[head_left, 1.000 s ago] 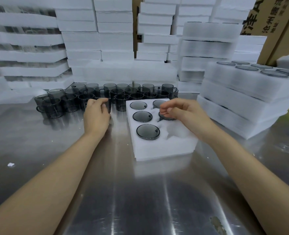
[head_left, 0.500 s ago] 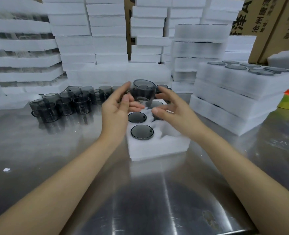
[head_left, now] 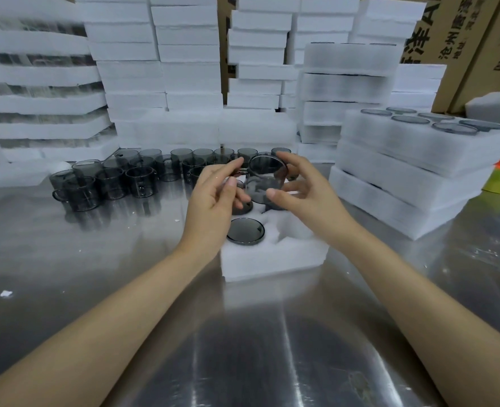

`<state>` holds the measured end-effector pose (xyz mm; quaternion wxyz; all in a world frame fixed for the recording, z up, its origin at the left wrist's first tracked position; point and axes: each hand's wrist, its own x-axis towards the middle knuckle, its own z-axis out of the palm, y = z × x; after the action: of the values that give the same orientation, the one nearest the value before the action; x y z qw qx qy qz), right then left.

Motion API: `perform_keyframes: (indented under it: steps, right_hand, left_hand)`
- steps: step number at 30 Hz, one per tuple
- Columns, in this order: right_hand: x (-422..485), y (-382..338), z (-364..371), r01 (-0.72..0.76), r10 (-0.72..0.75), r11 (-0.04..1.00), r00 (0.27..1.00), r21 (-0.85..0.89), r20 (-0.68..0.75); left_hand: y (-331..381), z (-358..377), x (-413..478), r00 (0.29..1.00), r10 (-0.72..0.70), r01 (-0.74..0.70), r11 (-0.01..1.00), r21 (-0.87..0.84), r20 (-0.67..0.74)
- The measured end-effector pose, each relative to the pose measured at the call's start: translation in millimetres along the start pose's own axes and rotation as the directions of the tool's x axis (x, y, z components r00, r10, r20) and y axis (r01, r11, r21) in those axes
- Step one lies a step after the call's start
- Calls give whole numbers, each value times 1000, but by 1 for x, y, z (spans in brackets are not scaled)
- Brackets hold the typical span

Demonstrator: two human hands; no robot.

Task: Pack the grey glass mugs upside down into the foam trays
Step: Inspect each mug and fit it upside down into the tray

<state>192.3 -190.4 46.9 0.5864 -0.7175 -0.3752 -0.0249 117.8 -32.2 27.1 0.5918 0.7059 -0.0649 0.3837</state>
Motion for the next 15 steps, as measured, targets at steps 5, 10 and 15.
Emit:
perform_keyframes:
  steps: [5,10,15]
  right_hand:
    - [-5,-2,3,226,-230,967,973,-118,-18]
    - [-5,0,4,306,-309,939,951,-155,4]
    - [-3,1,2,275,-275,950,961,-151,19]
  left_hand:
    - [1,1,-2,998,49,-50,999,20,26]
    - [0,0,-1,998,9,-12,998,54,55]
    - [-1,-1,-2,998,-43,39,997,70,51]
